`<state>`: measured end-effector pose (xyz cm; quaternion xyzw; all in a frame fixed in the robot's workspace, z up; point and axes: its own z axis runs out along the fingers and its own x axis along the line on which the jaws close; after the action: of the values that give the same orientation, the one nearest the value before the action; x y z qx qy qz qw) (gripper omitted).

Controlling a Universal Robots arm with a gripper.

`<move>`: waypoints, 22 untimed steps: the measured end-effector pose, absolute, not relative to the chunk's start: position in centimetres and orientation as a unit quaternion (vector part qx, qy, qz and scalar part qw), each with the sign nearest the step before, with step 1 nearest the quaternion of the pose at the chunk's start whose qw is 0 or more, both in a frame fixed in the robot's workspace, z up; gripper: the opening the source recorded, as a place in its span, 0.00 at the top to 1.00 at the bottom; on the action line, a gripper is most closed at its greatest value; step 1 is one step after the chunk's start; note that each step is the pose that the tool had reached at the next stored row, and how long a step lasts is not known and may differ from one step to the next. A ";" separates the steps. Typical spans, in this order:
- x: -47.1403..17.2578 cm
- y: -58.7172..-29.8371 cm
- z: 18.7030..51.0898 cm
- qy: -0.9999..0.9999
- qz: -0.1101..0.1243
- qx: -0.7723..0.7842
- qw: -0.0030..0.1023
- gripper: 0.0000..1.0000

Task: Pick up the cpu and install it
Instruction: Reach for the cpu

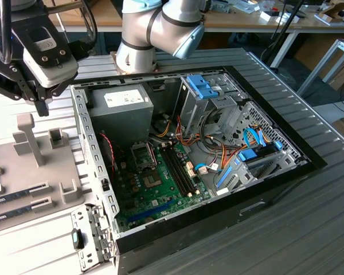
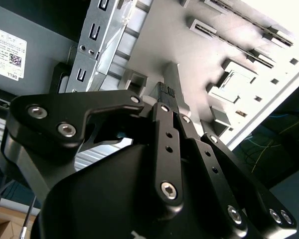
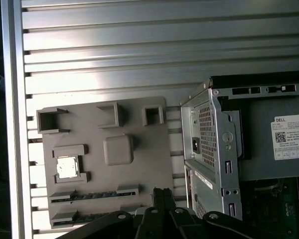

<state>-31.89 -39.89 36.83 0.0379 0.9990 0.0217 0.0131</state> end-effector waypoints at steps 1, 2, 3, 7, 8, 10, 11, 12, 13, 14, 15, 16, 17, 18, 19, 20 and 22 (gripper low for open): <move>-31.9 -39.9 36.8 0.999 0.022 0.038 0.013 0.89; -31.9 -39.9 36.8 0.999 0.022 0.038 0.013 0.89; -32.0 -39.9 36.8 0.999 0.022 0.038 0.013 0.89; -32.1 -39.9 36.8 0.999 0.022 0.038 0.013 0.89; -32.1 -39.9 36.8 0.999 0.022 0.038 0.013 0.89; -32.2 -39.9 36.7 0.999 0.022 0.038 0.013 0.89; -32.2 -39.9 36.7 0.999 0.022 0.038 0.013 0.89; -32.3 -39.9 36.7 0.999 0.022 0.038 0.013 0.89; -32.3 -39.9 36.7 0.999 0.022 0.038 0.013 0.89; -32.3 -39.9 36.7 0.999 0.022 0.038 0.013 0.89; -32.3 -39.9 36.7 0.999 0.022 0.038 0.013 0.89; -32.4 -39.9 36.7 0.999 0.022 0.038 0.013 0.89; -32.4 -39.9 36.7 0.999 0.022 0.038 0.013 0.89; -32.4 -39.9 36.7 0.999 0.022 0.038 0.013 0.89; -32.4 -39.9 36.7 0.999 0.022 0.038 0.013 0.89; -32.5 -39.9 36.7 0.999 0.022 0.038 0.013 0.89; -32.5 -39.9 36.7 0.999 0.022 0.038 0.013 0.89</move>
<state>-32.49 -39.89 36.66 0.0379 0.9990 0.0217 0.0131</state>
